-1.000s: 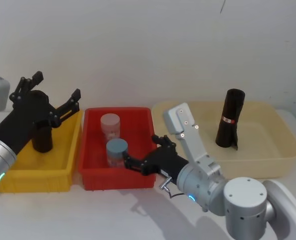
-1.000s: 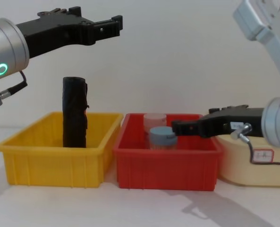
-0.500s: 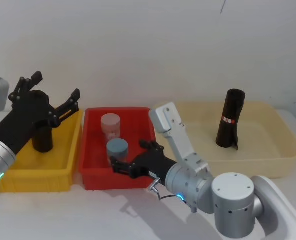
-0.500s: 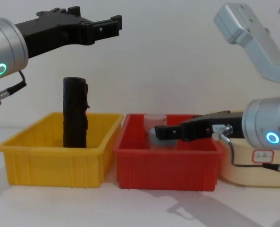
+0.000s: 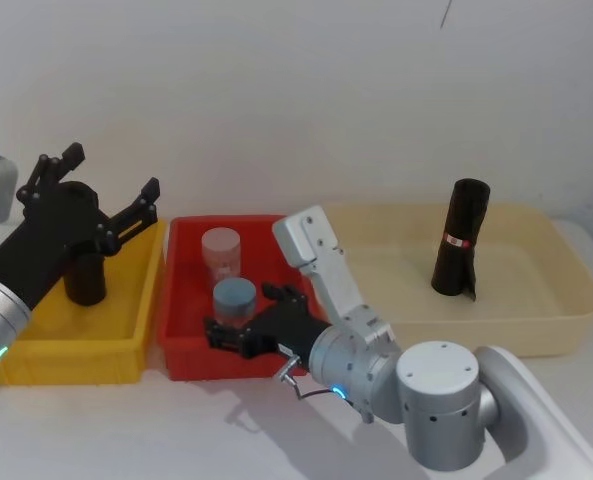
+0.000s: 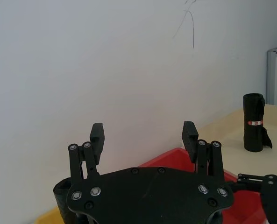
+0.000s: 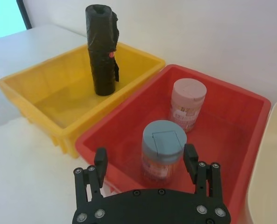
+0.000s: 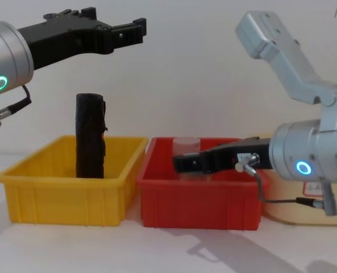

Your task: Pick up the garbage bag with the one hand and transfer it to the other hand.

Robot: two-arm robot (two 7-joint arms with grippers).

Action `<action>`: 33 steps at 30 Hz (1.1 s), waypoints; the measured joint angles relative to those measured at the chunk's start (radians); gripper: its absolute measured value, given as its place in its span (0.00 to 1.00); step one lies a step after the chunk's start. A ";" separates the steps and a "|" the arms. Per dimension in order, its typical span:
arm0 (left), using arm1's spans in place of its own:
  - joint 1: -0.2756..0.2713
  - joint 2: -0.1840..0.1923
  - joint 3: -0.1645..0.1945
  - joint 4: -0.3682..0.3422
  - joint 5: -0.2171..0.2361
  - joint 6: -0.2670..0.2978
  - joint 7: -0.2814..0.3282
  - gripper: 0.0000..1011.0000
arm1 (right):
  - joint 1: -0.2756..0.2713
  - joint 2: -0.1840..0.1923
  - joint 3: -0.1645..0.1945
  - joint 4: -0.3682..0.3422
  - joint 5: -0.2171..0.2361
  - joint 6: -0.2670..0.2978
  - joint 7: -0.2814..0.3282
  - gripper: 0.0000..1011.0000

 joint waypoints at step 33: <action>0.000 0.000 0.000 0.000 0.000 0.000 0.000 0.99 | 0.063 -0.062 0.025 0.140 -0.029 -0.053 -0.042 0.99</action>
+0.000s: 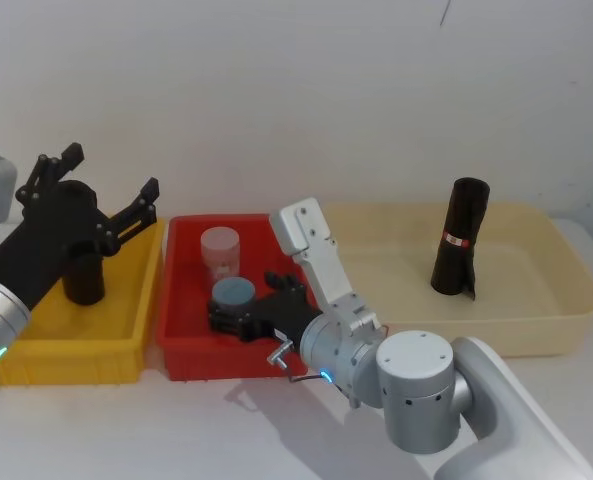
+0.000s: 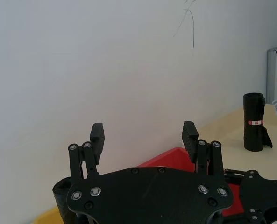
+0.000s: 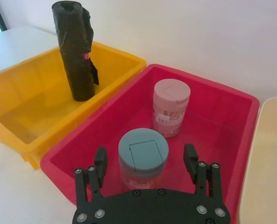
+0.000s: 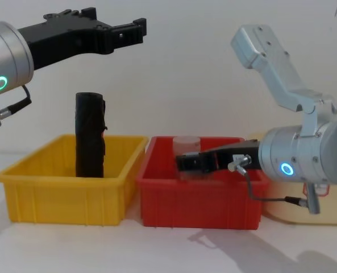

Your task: Pick up the garbage bag with the one hand and transfer it to the other hand.

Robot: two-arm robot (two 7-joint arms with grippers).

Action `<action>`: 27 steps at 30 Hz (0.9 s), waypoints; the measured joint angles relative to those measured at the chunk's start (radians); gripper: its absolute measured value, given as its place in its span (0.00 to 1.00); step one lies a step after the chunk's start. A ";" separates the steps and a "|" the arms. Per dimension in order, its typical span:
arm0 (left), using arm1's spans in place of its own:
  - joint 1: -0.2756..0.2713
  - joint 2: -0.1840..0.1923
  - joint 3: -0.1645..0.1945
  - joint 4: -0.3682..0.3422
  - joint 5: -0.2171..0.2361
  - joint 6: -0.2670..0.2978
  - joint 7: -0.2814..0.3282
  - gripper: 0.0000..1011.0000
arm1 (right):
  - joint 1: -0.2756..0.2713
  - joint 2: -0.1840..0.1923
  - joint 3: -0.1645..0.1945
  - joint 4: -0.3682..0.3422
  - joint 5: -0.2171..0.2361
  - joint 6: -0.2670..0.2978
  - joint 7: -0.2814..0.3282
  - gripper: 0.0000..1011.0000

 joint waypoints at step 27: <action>0.000 0.000 0.000 0.000 0.000 0.000 0.000 0.99 | 0.013 -0.031 -0.006 0.041 -0.032 0.018 0.002 0.92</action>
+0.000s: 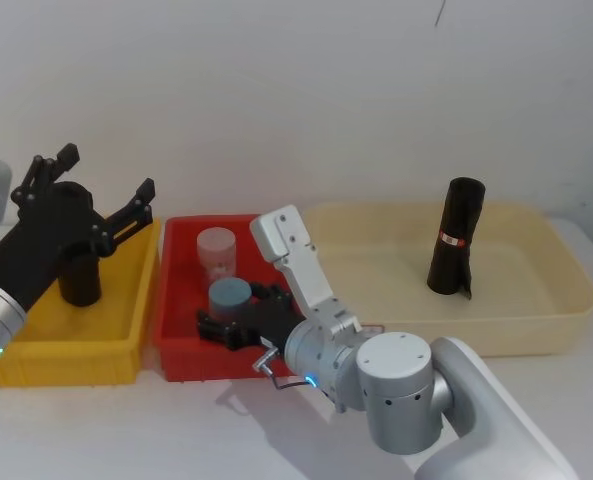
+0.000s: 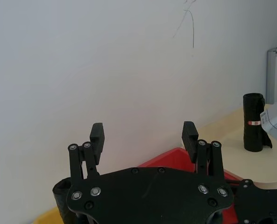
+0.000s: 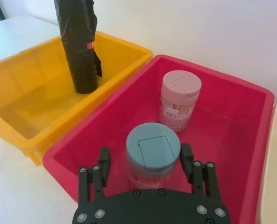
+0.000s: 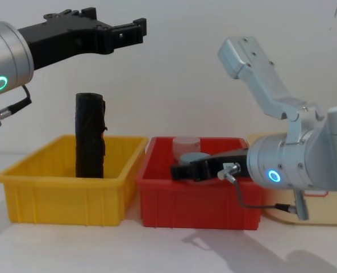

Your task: Pick up the garbage bag with the one hand and transfer it to the other hand.

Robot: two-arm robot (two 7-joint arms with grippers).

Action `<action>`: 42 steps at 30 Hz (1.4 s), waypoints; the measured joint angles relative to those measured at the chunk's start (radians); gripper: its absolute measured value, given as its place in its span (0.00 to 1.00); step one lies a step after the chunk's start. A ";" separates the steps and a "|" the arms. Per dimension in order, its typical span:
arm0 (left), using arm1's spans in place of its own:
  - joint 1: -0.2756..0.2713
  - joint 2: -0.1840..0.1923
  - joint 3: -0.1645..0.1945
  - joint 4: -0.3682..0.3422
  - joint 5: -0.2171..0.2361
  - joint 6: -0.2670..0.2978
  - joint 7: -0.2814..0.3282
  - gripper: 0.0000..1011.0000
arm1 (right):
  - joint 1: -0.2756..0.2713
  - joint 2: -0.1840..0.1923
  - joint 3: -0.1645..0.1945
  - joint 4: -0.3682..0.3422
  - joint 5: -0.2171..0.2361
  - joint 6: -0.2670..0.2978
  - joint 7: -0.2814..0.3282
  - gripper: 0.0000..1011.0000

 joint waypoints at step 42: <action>0.000 0.000 0.000 0.000 0.000 0.000 0.000 0.99 | 0.014 -0.046 0.116 -0.079 0.077 0.009 -0.024 0.64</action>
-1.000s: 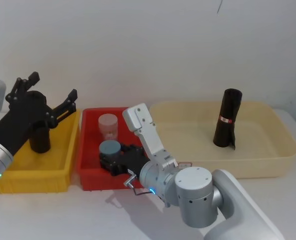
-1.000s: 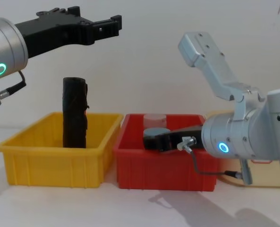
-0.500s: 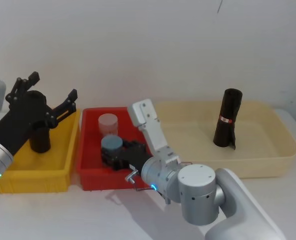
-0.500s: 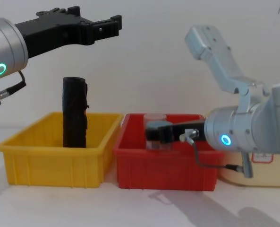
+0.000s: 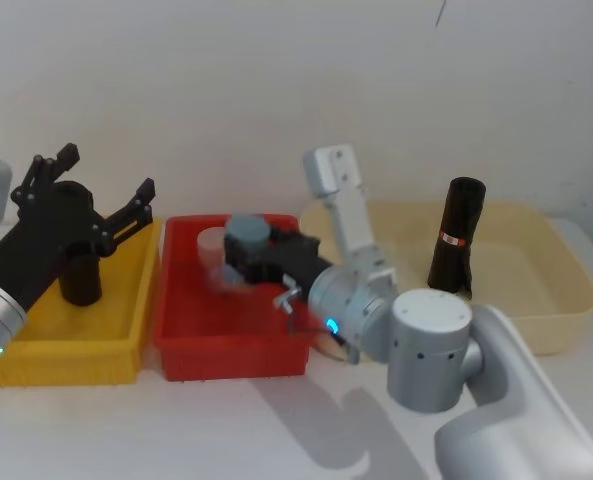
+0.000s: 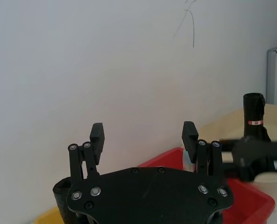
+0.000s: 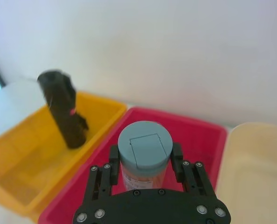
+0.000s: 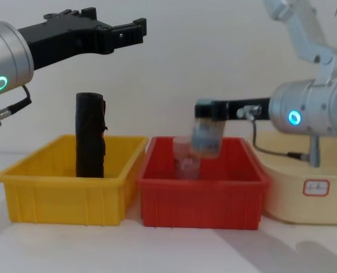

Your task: Pick up the garbage bag with the one hand and transfer it to the other hand.

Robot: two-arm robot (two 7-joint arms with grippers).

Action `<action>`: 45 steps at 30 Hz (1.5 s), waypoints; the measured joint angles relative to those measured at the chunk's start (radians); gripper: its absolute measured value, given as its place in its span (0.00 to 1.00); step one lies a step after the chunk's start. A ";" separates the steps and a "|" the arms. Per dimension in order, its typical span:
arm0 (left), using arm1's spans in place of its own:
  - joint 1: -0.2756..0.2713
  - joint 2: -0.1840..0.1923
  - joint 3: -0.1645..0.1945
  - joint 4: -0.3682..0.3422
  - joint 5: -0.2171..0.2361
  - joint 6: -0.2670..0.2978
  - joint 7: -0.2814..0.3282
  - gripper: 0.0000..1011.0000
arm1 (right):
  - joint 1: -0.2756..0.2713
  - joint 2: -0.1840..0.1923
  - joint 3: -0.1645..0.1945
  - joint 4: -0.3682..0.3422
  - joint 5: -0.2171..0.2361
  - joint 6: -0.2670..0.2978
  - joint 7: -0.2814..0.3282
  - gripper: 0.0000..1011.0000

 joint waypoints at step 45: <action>0.000 0.000 0.000 0.000 0.000 0.000 0.000 0.99 | 0.113 0.087 0.156 0.237 -0.043 -0.116 -0.121 0.99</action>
